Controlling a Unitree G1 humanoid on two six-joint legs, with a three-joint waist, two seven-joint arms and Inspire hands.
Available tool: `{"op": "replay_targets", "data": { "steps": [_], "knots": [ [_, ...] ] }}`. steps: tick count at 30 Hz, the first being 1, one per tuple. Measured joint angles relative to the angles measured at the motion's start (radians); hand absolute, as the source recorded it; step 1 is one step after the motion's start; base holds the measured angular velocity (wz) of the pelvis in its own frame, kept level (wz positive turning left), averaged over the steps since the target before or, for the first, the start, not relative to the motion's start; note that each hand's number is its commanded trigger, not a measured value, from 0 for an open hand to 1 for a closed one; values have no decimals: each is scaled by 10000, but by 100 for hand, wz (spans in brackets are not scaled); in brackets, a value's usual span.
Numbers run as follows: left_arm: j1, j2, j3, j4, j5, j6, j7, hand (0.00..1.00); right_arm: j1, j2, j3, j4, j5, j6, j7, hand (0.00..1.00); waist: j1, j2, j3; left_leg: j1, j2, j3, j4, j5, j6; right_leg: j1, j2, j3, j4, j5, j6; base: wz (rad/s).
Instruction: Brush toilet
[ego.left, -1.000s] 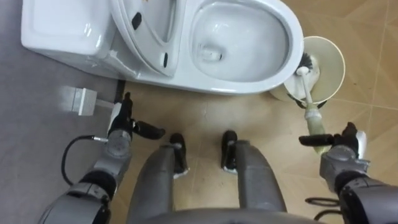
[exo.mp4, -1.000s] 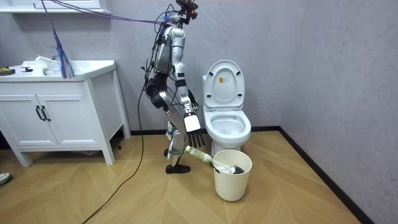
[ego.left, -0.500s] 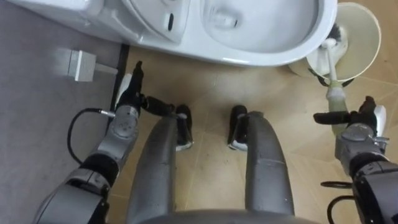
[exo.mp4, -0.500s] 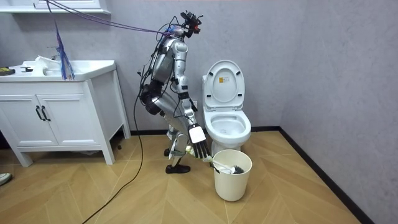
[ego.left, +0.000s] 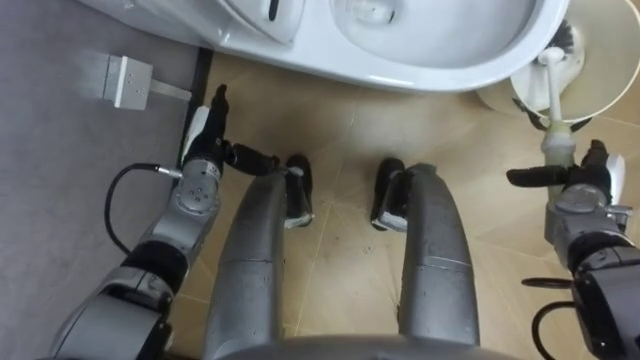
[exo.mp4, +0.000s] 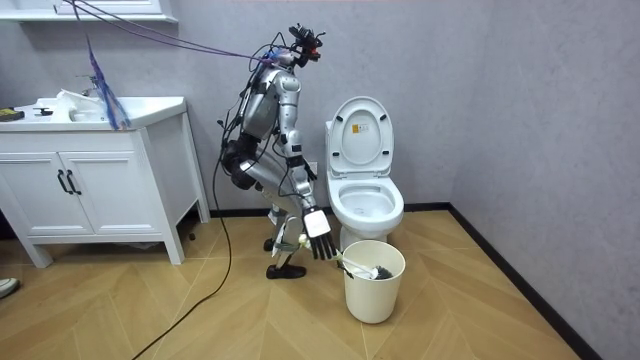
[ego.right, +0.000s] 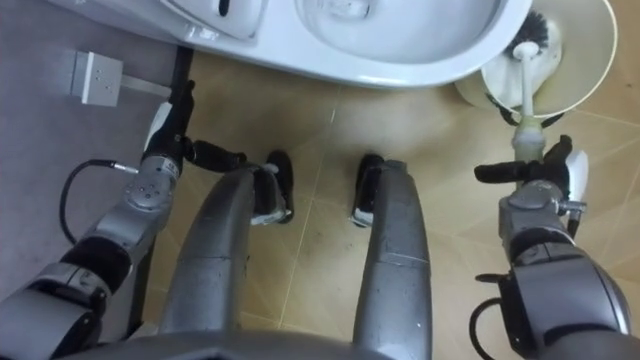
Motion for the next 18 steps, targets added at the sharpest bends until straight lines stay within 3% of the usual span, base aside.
{"op": "replay_targets", "data": {
  "steps": [7,12,18],
  "knots": [
    [123,-16,-8,-73,4,127,-53,0,175,-187,295,132,1398,-5,785,100,29,165,-29,-24,-21,-52,105,-41,18,44,-127,-146,92,-65,-33,1],
    [345,6,-13,-368,0,217,-62,0,694,-340,554,96,1863,103,1290,100,16,173,-33,-23,-6,-62,103,-43,14,62,-135,-161,79,-71,-36,1],
    [429,-1,-7,-350,2,327,-120,0,678,-250,571,78,2337,224,1585,100,-49,162,-34,134,6,-71,-41,-25,-7,213,-35,-134,-75,-32,-39,-1]
  ]
}}
